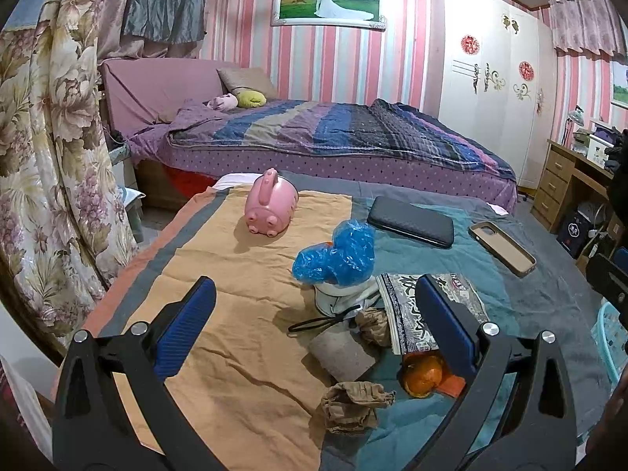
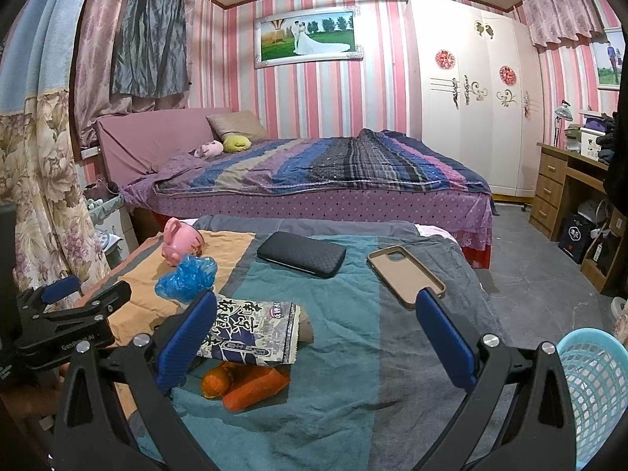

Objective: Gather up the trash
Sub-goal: 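Move both tools toward the crumpled brown cloth and patterned wrapper on the bed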

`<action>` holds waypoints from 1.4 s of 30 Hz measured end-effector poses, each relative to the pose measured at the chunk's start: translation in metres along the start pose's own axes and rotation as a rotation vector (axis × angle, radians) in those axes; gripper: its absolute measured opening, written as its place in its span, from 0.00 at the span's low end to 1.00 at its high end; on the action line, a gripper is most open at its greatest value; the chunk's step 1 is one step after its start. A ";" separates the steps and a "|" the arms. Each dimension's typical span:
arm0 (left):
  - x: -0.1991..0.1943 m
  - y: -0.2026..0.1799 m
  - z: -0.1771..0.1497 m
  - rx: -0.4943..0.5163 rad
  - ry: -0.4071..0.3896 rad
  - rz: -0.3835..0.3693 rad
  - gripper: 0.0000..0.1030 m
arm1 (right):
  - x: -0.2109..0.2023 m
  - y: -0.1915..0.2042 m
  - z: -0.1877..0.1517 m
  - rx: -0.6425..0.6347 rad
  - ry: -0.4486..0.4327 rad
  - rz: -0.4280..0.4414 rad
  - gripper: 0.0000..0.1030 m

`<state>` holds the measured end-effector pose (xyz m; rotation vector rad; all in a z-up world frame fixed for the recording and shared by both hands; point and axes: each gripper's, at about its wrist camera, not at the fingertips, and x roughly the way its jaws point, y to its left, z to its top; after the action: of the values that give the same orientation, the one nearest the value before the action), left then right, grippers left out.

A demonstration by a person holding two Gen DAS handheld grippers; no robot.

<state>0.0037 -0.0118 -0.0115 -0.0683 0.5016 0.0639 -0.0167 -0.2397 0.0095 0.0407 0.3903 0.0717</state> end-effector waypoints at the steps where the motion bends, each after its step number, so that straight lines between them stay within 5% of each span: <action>1: 0.000 0.000 0.000 0.002 0.000 0.001 0.95 | 0.000 0.000 0.000 0.000 -0.001 0.000 0.96; 27: 0.003 0.018 -0.001 -0.007 0.018 0.029 0.95 | 0.005 0.001 -0.001 0.009 0.003 0.018 0.96; 34: 0.009 0.036 0.000 -0.044 0.040 0.066 0.95 | 0.015 0.007 -0.005 0.016 0.048 0.082 0.96; 42: 0.012 0.019 -0.014 0.023 0.091 -0.012 0.95 | 0.019 0.014 -0.008 -0.009 0.062 0.071 0.96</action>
<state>0.0060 0.0069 -0.0308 -0.0523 0.5922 0.0435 -0.0033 -0.2239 -0.0039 0.0436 0.4508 0.1451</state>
